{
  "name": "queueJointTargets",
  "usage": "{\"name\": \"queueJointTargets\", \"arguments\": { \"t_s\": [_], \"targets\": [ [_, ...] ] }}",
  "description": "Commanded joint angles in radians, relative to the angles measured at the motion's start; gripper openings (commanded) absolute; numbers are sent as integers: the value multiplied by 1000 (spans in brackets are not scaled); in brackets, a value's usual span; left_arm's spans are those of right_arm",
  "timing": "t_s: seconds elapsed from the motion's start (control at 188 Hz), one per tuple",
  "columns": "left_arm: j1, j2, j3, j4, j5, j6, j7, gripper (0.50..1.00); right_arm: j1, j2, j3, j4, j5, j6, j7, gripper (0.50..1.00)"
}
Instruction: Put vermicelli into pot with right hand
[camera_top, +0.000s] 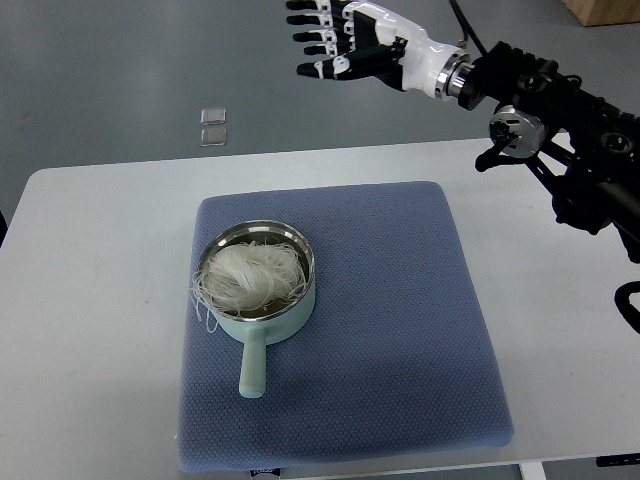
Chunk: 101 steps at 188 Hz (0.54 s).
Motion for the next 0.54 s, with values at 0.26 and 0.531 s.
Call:
{"name": "queueJointTargets", "arguments": {
  "t_s": [0.26, 0.531],
  "targets": [
    [0, 0, 2, -7, 0, 0, 0, 1000, -341, 102, 253, -74, 298, -35, 132, 928],
    [0, 0, 3, -8, 1, 0, 0, 1000, -352, 122, 253, -99, 317, -35, 159, 928]
  ]
}}
